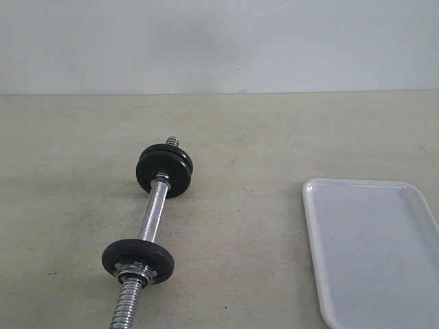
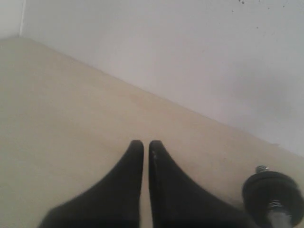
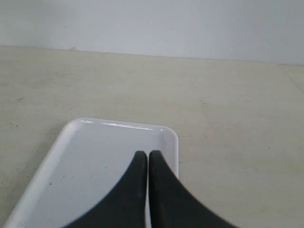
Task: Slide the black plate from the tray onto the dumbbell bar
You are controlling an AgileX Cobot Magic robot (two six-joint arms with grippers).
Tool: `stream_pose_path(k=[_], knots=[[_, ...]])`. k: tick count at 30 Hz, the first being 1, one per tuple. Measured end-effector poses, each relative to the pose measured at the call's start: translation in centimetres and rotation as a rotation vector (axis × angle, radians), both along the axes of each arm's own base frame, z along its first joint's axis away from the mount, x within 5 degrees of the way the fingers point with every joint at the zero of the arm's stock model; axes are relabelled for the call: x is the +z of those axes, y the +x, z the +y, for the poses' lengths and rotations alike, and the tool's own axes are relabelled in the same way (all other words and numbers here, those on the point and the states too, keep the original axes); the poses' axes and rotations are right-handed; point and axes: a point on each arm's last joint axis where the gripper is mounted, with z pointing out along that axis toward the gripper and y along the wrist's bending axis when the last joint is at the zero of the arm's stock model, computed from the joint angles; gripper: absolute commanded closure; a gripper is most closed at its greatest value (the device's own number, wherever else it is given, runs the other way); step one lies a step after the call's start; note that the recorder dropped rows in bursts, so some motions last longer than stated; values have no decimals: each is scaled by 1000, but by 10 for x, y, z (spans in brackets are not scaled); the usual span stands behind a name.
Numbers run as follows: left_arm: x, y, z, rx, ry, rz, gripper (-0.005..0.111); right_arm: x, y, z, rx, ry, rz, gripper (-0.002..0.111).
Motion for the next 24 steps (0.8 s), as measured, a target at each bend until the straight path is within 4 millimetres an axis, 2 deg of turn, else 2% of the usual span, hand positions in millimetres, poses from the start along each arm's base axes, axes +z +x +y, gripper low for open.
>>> stream_pose_path(k=[3,6,24], knots=[[1,0,2,10,112,7,103,0,0,0,0,0,0,109],[2,0,3,13,152,9,103,0,0,0,0,0,0,109],[2,0,3,13,174,12,103,0,0,0,0,0,0,109]])
